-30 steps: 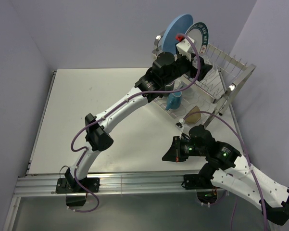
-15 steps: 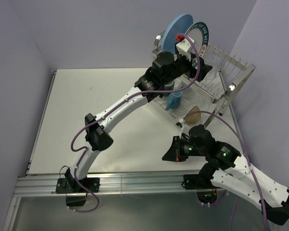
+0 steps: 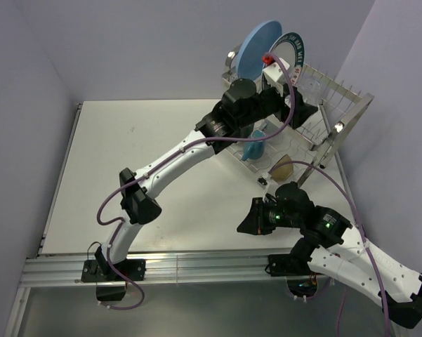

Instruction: Load the mixed dishes into the dish rack

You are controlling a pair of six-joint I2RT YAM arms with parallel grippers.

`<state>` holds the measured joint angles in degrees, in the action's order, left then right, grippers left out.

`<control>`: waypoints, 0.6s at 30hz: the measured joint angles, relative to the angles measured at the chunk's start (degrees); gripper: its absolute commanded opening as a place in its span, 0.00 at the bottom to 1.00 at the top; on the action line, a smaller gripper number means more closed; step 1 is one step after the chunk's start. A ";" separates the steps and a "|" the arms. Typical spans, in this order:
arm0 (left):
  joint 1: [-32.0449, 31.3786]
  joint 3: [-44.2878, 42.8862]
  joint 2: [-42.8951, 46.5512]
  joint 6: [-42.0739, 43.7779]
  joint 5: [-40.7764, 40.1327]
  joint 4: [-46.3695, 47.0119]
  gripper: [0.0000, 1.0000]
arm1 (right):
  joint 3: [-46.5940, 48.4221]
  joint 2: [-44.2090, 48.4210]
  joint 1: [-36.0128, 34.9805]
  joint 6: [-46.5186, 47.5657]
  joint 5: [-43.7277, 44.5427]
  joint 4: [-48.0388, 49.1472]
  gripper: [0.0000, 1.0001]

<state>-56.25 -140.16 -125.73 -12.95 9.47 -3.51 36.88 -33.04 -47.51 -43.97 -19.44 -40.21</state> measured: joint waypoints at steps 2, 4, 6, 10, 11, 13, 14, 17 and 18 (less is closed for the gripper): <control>-1.44 0.37 1.51 0.09 0.28 -0.81 0.99 | 0.00 0.31 0.00 0.20 0.68 -0.11 0.47; -2.54 0.87 3.19 0.20 0.44 -1.11 0.99 | -0.04 0.63 0.00 0.31 1.25 -0.09 0.54; -3.45 1.42 5.29 0.24 0.92 -1.66 0.99 | -0.20 0.76 0.00 0.44 2.03 -0.15 0.63; -3.78 1.42 9.01 0.48 1.42 -1.68 0.99 | -0.22 0.35 0.00 1.44 3.48 -0.48 0.73; -3.67 1.40 9.90 0.48 1.42 -1.68 0.99 | -0.22 -0.02 0.00 1.70 3.78 -0.55 0.76; -3.39 1.40 11.61 0.42 1.42 -1.81 0.99 | -0.22 -1.11 0.00 2.32 4.59 -0.74 0.79; -3.26 1.55 12.46 0.37 1.38 -1.90 0.99 | -0.20 -1.62 0.00 2.64 5.11 -1.03 0.82; -3.21 7.63 18.16 0.24 -0.24 -1.92 0.99 | 0.26 -2.45 0.00 3.50 7.93 -2.25 0.96; -3.28 10.91 21.05 0.26 -1.20 -2.10 0.99 | 0.74 -2.64 0.00 3.80 9.16 -2.99 0.97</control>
<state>-59.53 -129.25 -104.68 -12.69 8.27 -5.61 37.63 -35.68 -47.51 -40.16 -10.28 -43.20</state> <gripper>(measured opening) 0.992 0.932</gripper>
